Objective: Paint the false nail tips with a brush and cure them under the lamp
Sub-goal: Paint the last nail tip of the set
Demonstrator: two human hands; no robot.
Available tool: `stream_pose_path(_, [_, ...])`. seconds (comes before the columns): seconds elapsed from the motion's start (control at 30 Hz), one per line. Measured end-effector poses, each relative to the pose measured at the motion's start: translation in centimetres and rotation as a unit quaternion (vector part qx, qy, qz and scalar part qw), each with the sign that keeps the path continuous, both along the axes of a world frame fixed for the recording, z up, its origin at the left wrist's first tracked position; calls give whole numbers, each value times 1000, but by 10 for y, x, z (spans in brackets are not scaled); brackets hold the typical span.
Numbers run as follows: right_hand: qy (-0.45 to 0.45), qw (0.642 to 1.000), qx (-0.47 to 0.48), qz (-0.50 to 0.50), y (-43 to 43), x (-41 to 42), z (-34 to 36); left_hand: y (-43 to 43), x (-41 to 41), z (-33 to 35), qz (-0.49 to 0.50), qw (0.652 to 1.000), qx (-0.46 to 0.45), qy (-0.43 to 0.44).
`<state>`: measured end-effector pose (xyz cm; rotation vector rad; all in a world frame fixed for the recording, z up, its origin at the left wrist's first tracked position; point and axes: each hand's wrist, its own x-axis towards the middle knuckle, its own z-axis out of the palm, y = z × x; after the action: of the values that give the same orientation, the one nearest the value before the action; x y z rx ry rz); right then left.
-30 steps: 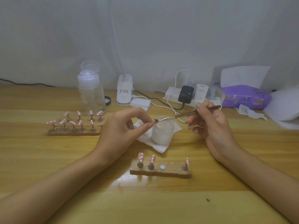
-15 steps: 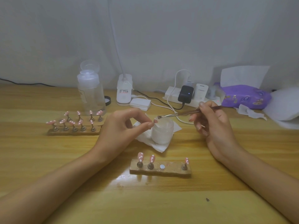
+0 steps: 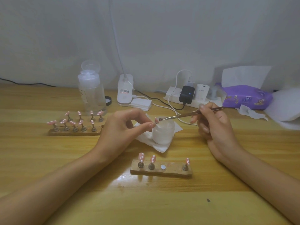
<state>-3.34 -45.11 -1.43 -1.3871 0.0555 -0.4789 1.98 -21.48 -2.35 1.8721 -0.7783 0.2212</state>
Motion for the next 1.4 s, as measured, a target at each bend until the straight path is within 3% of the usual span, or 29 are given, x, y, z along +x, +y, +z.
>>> stream_pose_path(1.4, [-14,999,-35,21,3,-4,2,-2,-2,2,-3,1000,-9,1])
